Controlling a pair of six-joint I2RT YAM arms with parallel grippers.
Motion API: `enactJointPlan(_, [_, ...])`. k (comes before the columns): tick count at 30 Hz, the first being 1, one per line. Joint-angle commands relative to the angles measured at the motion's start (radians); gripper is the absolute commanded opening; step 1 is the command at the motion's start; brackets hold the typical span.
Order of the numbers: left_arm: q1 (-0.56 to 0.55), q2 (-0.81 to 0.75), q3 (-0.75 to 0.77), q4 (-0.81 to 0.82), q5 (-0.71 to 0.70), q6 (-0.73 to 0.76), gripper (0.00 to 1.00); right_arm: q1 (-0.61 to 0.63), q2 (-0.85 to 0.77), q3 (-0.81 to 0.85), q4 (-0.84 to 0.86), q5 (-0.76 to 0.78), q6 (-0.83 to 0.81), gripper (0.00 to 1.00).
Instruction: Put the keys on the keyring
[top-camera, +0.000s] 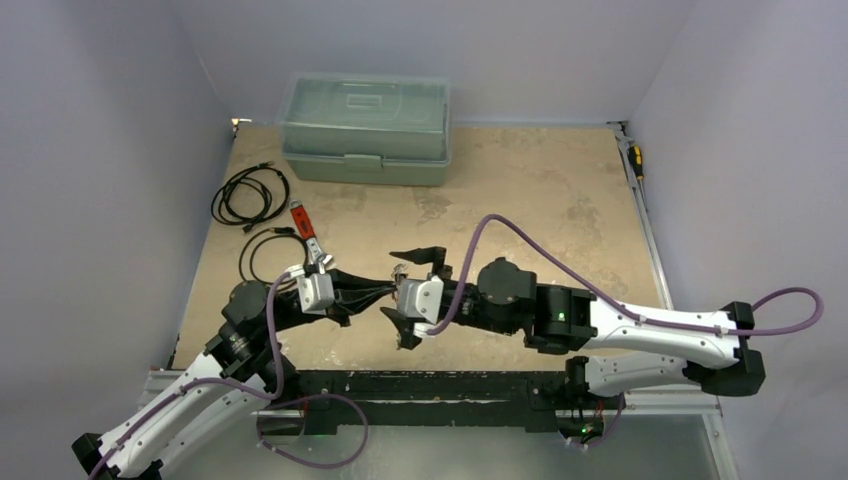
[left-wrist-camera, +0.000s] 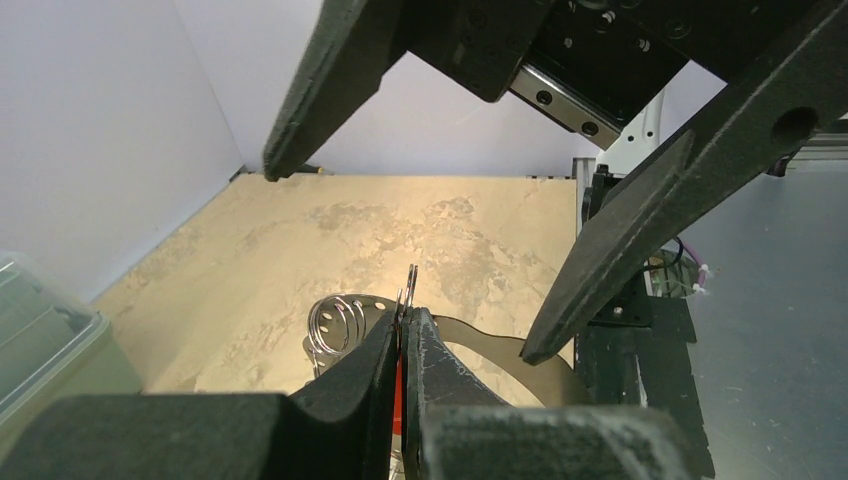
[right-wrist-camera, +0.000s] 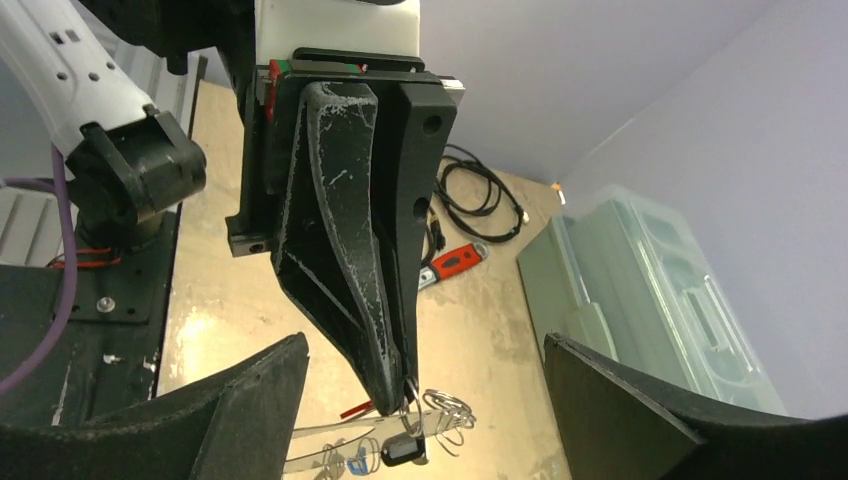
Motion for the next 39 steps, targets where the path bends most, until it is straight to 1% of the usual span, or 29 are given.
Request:
enactJointPlan(1, [-0.005, 0.002, 0.030, 0.019, -0.015, 0.012, 0.00, 0.002, 0.057, 0.137, -0.189, 0.043, 0.019, 0.90])
enactJointPlan(3, [-0.004, 0.003, 0.030, 0.017, -0.014, 0.011, 0.00, 0.002, 0.077, 0.176, -0.225, 0.057, 0.024, 0.86])
enactJointPlan(6, [-0.005, 0.011, 0.030, 0.019, 0.001, 0.005, 0.00, 0.002, 0.087, 0.210, -0.257, 0.064, 0.035, 0.84])
enactJointPlan(10, [-0.005, 0.017, 0.037, 0.010, 0.005, 0.000, 0.00, 0.002, 0.095, 0.218, -0.255, 0.066, 0.060, 0.83])
enactJointPlan(13, [-0.004, 0.011, 0.044, -0.007, -0.007, 0.016, 0.00, 0.004, 0.099, 0.220, -0.251, 0.102, 0.065, 0.81])
enactJointPlan(14, [-0.005, 0.007, 0.042, -0.008, -0.009, 0.020, 0.00, 0.005, 0.093, 0.210, -0.227, 0.118, 0.059, 0.80])
enactJointPlan(17, [-0.004, 0.011, 0.044, -0.013, -0.003, 0.025, 0.00, 0.007, 0.070, 0.172, -0.177, 0.122, 0.055, 0.83])
enactJointPlan(21, [-0.004, 0.015, 0.048, -0.030, 0.001, 0.028, 0.00, 0.007, 0.048, 0.149, -0.147, 0.079, 0.096, 0.91])
enactJointPlan(23, [-0.005, 0.016, 0.046, -0.034, -0.003, 0.057, 0.00, 0.006, 0.051, 0.154, -0.165, 0.047, 0.136, 0.98])
enactJointPlan(28, [-0.005, 0.040, 0.043, -0.035, 0.014, 0.073, 0.00, -0.001, 0.080, 0.172, -0.291, 0.072, 0.138, 0.99])
enactJointPlan(29, [-0.004, 0.046, 0.043, -0.036, 0.023, 0.075, 0.00, -0.005, 0.080, 0.175, -0.307, 0.066, 0.143, 0.97])
enactJointPlan(33, [-0.004, 0.060, 0.042, -0.036, 0.034, 0.078, 0.00, -0.009, 0.086, 0.188, -0.356, 0.022, 0.150, 0.83])
enactJointPlan(35, [-0.005, 0.059, 0.038, -0.031, 0.035, 0.077, 0.00, -0.012, 0.092, 0.196, -0.372, 0.022, 0.149, 0.74])
enactJointPlan(36, [-0.004, 0.059, 0.036, -0.029, 0.037, 0.076, 0.00, -0.011, 0.093, 0.198, -0.376, 0.022, 0.149, 0.68])
enactJointPlan(38, [-0.005, 0.063, 0.037, -0.027, 0.039, 0.074, 0.00, -0.011, 0.094, 0.199, -0.379, 0.028, 0.149, 0.60])
enactJointPlan(39, [-0.005, 0.065, 0.037, -0.028, 0.040, 0.074, 0.00, -0.012, 0.094, 0.198, -0.381, 0.031, 0.149, 0.59])
